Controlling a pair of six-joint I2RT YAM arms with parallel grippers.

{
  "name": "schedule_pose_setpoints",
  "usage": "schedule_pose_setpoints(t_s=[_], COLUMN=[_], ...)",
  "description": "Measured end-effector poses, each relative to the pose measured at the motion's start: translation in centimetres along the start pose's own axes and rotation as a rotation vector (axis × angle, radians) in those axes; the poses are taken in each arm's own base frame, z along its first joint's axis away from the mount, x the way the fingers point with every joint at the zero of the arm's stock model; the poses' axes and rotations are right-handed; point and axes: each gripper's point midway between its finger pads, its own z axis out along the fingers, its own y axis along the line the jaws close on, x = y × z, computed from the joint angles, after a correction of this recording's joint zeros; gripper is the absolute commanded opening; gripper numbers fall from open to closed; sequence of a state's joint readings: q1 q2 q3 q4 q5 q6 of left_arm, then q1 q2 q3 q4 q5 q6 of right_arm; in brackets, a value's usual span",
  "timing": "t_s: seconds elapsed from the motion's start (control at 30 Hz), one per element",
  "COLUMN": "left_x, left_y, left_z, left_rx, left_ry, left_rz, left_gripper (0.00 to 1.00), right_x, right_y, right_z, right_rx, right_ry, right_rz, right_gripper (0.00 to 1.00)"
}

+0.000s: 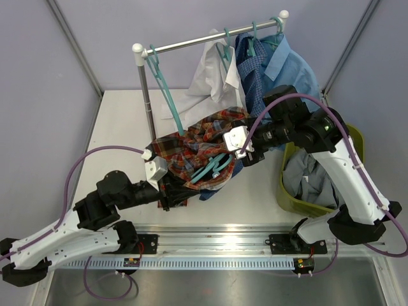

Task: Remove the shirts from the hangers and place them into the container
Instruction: Pass the hanger from the left arm to the right

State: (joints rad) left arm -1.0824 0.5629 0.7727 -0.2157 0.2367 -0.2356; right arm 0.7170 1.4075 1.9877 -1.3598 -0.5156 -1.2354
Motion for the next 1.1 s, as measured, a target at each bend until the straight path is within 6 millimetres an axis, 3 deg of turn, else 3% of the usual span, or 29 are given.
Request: schedule_pose_setpoints(t_s=[0.13,0.37,0.7,1.1], left_x=[-0.3,0.0,-0.3,0.0], left_y=[-0.2,-0.5,0.2,0.9], left_z=[-0.1,-0.2,1.0,1.8], left_rx=[0.010,0.028,0.012,0.020], left_ry=[-0.005,0.007,-0.001,0.022], left_rz=[0.001,0.000,0.002,-0.015], left_gripper=[0.00,0.00,0.00,0.00], right_x=[0.5,-0.5,-3.3,-1.7], right_y=[0.5,1.5,2.2,4.1], right_z=[0.6,1.4,1.7,3.0], right_rx=[-0.025,-0.077,-0.134,-0.182], right_ry=[0.004,-0.073,-0.232,-0.216], right_rz=[0.007,0.012,-0.013,0.024], right_gripper=[0.51,0.40,0.41,0.35])
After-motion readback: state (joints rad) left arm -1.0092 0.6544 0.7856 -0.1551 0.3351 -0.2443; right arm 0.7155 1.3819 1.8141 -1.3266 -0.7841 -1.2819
